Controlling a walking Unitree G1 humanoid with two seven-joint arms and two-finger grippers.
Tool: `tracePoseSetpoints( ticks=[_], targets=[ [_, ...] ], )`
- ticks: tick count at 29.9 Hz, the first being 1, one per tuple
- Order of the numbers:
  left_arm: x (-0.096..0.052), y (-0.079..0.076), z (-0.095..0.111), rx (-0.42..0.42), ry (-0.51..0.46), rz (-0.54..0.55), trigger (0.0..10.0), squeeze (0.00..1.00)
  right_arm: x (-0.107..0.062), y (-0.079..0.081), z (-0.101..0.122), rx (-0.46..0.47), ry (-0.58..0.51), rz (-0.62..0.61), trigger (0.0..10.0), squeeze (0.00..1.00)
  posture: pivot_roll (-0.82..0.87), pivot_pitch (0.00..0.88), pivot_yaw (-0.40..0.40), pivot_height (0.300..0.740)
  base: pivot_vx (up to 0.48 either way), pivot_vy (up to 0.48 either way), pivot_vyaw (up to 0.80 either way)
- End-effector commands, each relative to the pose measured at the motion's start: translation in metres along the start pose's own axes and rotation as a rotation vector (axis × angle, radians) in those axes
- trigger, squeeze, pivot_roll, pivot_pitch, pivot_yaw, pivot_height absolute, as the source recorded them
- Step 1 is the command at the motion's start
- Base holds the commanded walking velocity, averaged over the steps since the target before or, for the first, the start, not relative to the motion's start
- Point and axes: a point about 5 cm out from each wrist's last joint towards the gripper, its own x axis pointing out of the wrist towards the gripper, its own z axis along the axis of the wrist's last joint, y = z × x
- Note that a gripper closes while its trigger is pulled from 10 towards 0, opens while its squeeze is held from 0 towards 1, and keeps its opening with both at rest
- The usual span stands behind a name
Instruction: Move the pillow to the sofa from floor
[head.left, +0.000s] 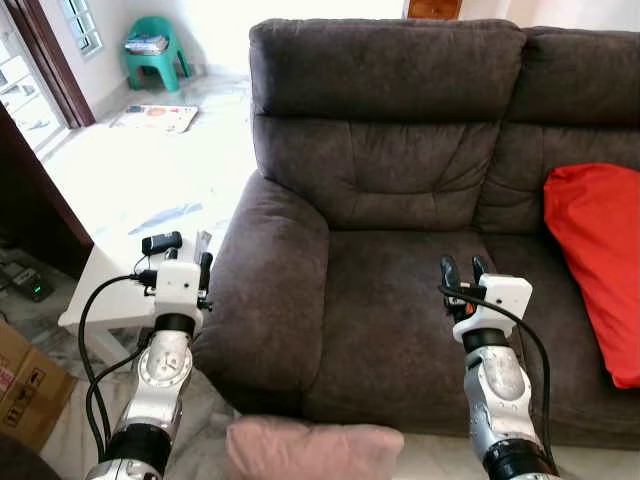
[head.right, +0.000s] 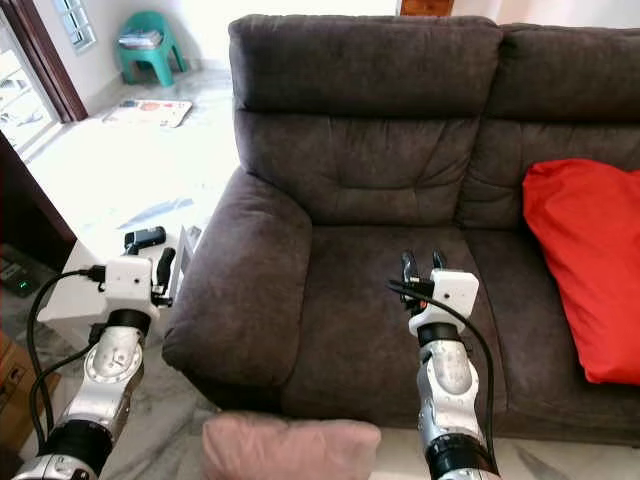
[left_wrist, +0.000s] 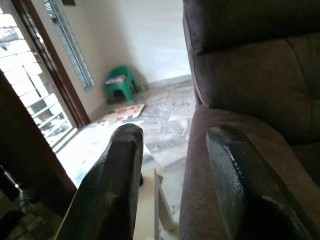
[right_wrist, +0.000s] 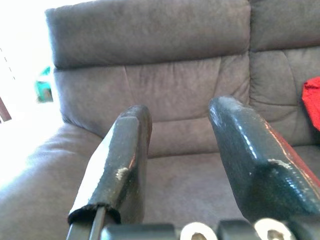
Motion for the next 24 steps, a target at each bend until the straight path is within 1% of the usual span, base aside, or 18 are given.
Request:
tracePoseSetpoints(
  ticks=[1,3,4,8,9,11,15,18,24],
  targets=[
    [0.003,0.004,0.007,0.001,-0.032,0.009,10.0,0.00,0.003,0.005,0.003,0.010,-0.012,0.014,10.0,0.00,0.09,0.000,0.009,0.740,0.000,0.000,0.00],
    [0.005,0.002,0.011,-0.002,-0.046,-0.003,10.0,0.00,0.006,0.009,0.003,0.011,-0.008,0.037,10.0,0.00,0.12,0.000,0.005,0.740,0.000,0.000,0.00],
    [0.009,0.001,0.017,-0.006,-0.070,-0.013,10.0,0.00,0.009,0.013,0.006,0.014,-0.015,0.049,10.0,0.00,0.13,0.000,0.006,0.740,0.000,0.000,0.00],
    [0.016,0.002,0.031,-0.008,-0.123,-0.022,10.0,0.00,0.018,0.016,0.019,0.021,-0.070,0.063,10.0,0.00,0.11,0.000,0.007,0.740,0.000,0.000,0.00],
    [0.017,0.002,0.032,-0.012,-0.124,-0.017,10.0,0.00,0.019,0.016,0.022,0.020,-0.077,0.063,10.0,0.00,0.10,0.000,0.010,0.740,0.000,0.000,0.00],
    [0.016,0.003,0.033,-0.019,-0.121,-0.012,10.0,0.00,0.019,0.014,0.028,0.015,-0.100,0.067,10.0,0.00,0.09,0.000,0.012,0.740,0.000,0.000,0.00],
    [0.014,0.001,0.032,-0.029,-0.113,-0.022,10.0,0.00,0.017,0.010,0.033,0.010,-0.123,0.062,10.0,0.00,0.08,0.000,0.010,0.740,0.000,0.000,0.00],
    [0.012,-0.001,0.030,-0.029,-0.101,-0.032,10.0,0.00,0.017,0.009,0.033,0.011,-0.121,0.061,10.0,0.00,0.09,0.000,0.001,0.740,0.000,0.000,0.00],
    [0.007,-0.003,0.033,-0.040,-0.104,-0.028,10.0,0.00,0.014,0.010,0.030,0.020,-0.095,0.069,10.0,0.00,0.09,0.000,0.002,0.740,0.000,0.000,0.00]
  ],
)
